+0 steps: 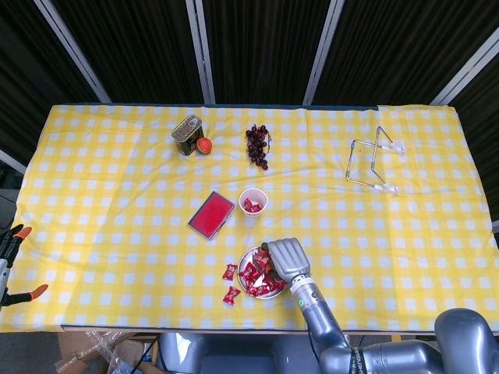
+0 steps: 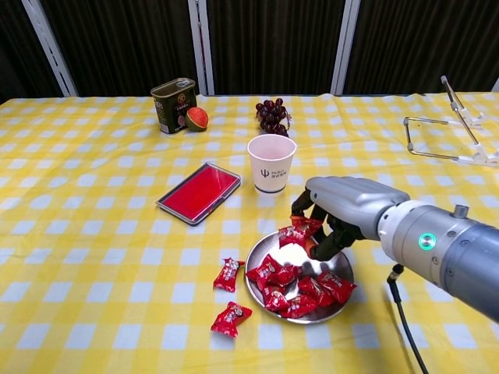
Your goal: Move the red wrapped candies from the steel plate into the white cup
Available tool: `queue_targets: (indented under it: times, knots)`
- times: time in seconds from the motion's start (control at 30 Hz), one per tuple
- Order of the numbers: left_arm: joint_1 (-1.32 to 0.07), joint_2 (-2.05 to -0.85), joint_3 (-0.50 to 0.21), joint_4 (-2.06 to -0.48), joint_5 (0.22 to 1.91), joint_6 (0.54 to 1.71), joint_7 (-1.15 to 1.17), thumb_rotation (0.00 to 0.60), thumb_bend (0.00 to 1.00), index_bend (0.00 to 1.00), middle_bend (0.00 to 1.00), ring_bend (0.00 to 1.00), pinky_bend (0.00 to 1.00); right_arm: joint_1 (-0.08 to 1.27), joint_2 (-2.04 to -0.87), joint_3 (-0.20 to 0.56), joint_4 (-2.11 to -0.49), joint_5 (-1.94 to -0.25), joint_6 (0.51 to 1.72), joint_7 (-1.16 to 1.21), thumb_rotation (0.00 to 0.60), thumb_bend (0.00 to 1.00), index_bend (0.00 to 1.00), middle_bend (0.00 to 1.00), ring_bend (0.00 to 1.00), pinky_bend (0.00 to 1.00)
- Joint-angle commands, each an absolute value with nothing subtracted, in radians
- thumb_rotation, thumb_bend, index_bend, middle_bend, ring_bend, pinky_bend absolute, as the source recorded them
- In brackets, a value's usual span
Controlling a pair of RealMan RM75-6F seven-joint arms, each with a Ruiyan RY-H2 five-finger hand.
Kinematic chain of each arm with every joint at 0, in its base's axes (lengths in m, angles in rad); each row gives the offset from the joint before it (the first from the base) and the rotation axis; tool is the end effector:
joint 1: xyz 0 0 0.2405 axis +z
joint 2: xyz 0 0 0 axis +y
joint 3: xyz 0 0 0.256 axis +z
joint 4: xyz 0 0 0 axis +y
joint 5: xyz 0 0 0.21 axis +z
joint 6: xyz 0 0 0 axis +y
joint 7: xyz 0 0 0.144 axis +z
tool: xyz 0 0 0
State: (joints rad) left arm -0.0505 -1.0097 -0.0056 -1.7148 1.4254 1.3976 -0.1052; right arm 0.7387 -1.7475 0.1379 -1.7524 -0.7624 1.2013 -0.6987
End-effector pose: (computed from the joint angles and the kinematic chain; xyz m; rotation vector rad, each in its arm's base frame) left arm -0.3227 0.1582 0.1710 -1.3214 -1.1260 -0.8337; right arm -0.1003 -0.2668 -0.0688 1.8225 -1.2052 0.8164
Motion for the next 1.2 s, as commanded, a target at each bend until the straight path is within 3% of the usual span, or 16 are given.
queue_targets:
  times: [0.03,0.4,0.7,1.0,1.2]
  knots:
    - [-0.050,-1.010,-0.006,-1.715,1.426,1.398,-0.105,0.600,0.02,0.00,0.00,0.00,0.00,0.740,-1.745,0.145,-1.757,-0.759,1.203,-0.701,0.600,0.59,0.70,0.76,0.89,1.00]
    - [-0.050,-1.010,-0.006,-1.715,1.427,1.400,-0.106,0.600,0.02,0.00,0.00,0.00,0.00,0.757,-1.722,0.196,-1.788,-0.761,1.215,-0.713,0.600,0.59,0.70,0.76,0.89,1.00]
    - [-0.052,-1.011,-0.009,-1.714,1.422,1.397,-0.105,0.600,0.02,0.00,0.00,0.00,0.00,0.829,-1.718,0.305,-1.783,-0.720,1.208,-0.756,0.600,0.59,0.70,0.76,0.89,1.00]
    - [-0.052,-1.013,-0.010,-1.711,1.421,1.397,-0.110,0.600,0.03,0.00,0.00,0.00,0.00,0.929,-1.762,0.402,-1.606,-0.653,1.149,-0.759,0.600,0.59,0.70,0.76,0.89,1.00]
    - [-0.056,-1.009,-0.012,-1.715,1.412,1.386,-0.119,0.600,0.02,0.00,0.00,0.00,0.00,0.971,-1.788,0.416,-1.472,-0.632,1.097,-0.741,0.600,0.59,0.70,0.76,0.89,1.00]
